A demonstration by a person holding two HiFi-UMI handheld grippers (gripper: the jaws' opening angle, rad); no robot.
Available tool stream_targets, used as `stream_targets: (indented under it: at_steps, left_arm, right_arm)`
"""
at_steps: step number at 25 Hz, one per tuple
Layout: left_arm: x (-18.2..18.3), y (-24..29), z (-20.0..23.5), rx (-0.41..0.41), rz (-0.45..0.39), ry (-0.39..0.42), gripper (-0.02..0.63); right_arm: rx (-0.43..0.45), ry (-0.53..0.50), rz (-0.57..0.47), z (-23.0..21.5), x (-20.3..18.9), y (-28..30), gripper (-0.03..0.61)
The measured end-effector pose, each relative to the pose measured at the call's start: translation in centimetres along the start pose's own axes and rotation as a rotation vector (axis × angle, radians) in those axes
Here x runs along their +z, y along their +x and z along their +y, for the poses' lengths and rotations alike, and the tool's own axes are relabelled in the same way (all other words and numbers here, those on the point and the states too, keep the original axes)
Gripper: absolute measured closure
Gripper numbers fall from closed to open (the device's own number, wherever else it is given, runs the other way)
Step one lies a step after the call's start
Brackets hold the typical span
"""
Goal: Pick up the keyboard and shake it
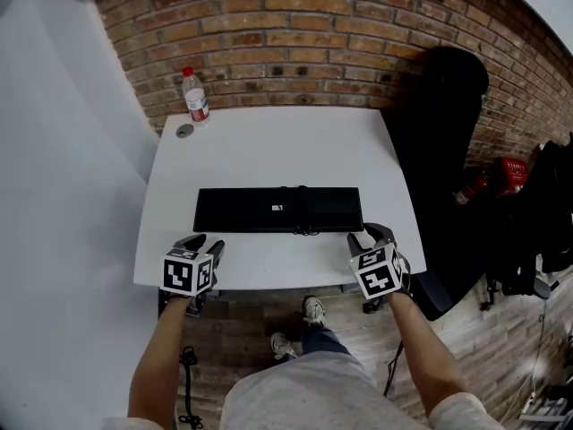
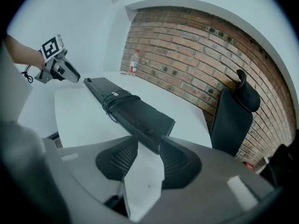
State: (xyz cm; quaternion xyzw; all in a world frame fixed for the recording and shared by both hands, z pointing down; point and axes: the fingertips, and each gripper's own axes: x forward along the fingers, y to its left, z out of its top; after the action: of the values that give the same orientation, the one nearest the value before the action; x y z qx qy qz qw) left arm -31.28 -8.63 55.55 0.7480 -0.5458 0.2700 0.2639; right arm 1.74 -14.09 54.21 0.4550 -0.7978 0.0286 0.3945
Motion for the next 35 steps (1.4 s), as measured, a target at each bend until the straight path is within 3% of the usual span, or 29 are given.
stream_targets:
  at_steps: [8, 17, 19, 35]
  left_arm:
    - [3.9, -3.5, -3.3, 0.001, -0.173, -0.027, 0.510]
    - [6.4, -7.2, -6.0, 0.000, -0.312, -0.055, 0.606]
    - [6.6, -7.6, -6.1, 0.008, -0.326, -0.050, 0.620]
    - [6.8, -7.8, -7.1, -0.022, -0.335, -0.056, 0.620]
  right_arm:
    - [0.052, 0.113, -0.124, 3.1, 4.0, -3.5, 0.465]
    - [0.114, 0.213, -0.249, 4.7, 8.0, -7.1, 0.527]
    - [0.132, 0.257, -0.272, 4.7, 8.6, -7.7, 0.569]
    - [0.175, 0.315, -0.283, 5.5, 9.1, -8.4, 0.569]
